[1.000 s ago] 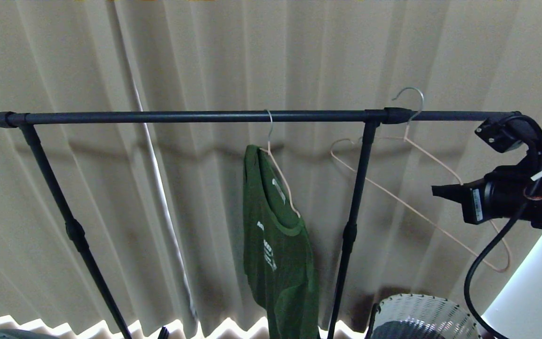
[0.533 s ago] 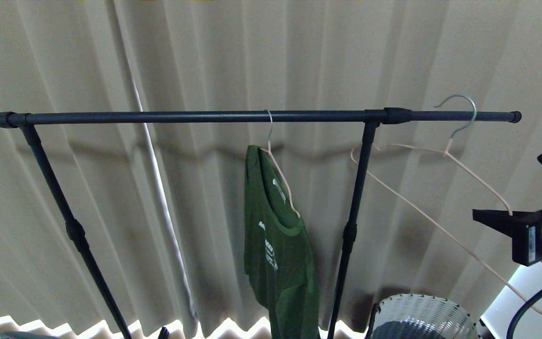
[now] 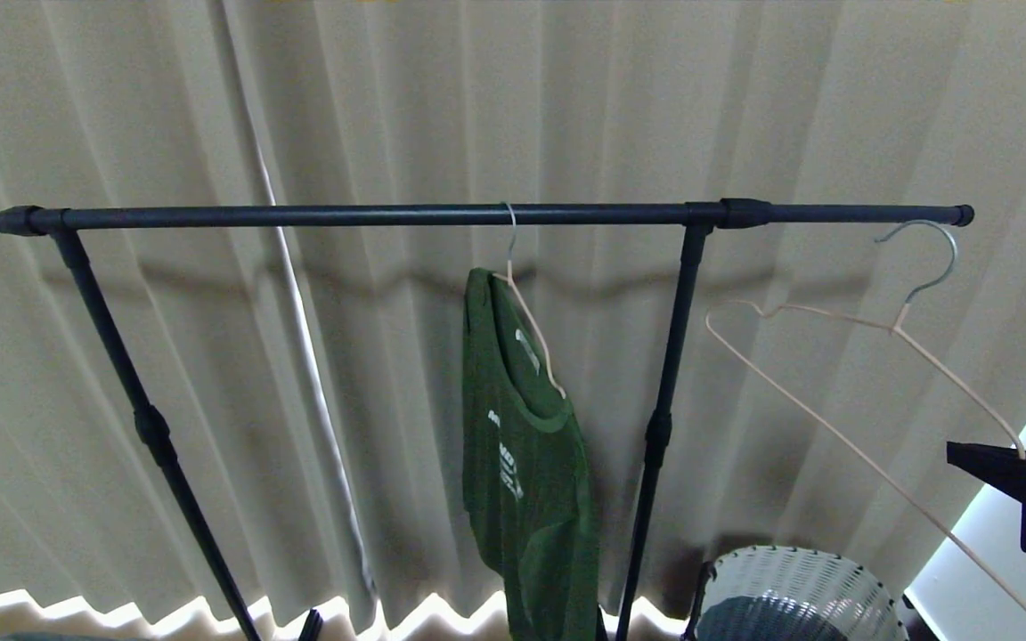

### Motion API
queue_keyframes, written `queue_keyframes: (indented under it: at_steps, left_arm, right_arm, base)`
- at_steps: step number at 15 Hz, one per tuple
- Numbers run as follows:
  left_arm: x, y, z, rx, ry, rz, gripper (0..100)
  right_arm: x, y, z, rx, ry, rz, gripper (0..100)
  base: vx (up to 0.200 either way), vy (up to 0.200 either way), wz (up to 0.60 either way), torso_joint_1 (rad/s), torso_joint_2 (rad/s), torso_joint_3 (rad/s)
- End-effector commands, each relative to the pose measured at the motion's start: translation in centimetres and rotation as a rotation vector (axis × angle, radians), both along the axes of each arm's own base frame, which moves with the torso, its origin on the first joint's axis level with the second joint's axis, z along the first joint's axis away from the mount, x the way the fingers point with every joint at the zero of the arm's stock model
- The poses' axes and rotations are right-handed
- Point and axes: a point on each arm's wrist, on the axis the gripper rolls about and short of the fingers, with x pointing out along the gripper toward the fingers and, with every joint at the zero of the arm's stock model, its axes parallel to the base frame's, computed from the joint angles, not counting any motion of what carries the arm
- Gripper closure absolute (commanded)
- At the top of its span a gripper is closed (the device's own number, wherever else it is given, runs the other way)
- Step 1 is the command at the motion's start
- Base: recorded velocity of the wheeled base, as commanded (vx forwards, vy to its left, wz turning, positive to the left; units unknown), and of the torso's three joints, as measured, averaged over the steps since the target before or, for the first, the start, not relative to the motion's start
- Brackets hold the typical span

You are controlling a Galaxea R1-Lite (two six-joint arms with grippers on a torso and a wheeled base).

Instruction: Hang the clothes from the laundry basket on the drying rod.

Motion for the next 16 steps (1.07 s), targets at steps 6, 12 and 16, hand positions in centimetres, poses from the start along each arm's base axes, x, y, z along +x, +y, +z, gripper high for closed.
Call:
queue_keyframes:
  at_steps: [6,12,16]
  left_arm:
    - [-0.02,0.01,-0.07,0.000,-0.002,-0.001,100]
    - [-0.02,0.00,-0.06,0.014,-0.007,-0.004,100]
    - [0.01,0.00,-0.03,0.017,-0.004,-0.004,100]
  right_arm:
    - [-0.39,-0.08,-0.52,-0.001,0.012,-0.003,100]
    - [-0.35,-0.07,-0.61,-0.001,0.017,-0.001,100]
    - [-0.39,-0.07,-0.88,-0.001,0.028,0.000,100]
  base:
    - [-0.200,0.000,0.00,-0.002,0.00,0.008]
    - [-0.067,0.000,0.00,0.001,0.00,0.002]
    - [0.000,0.000,0.00,0.000,0.00,0.000]
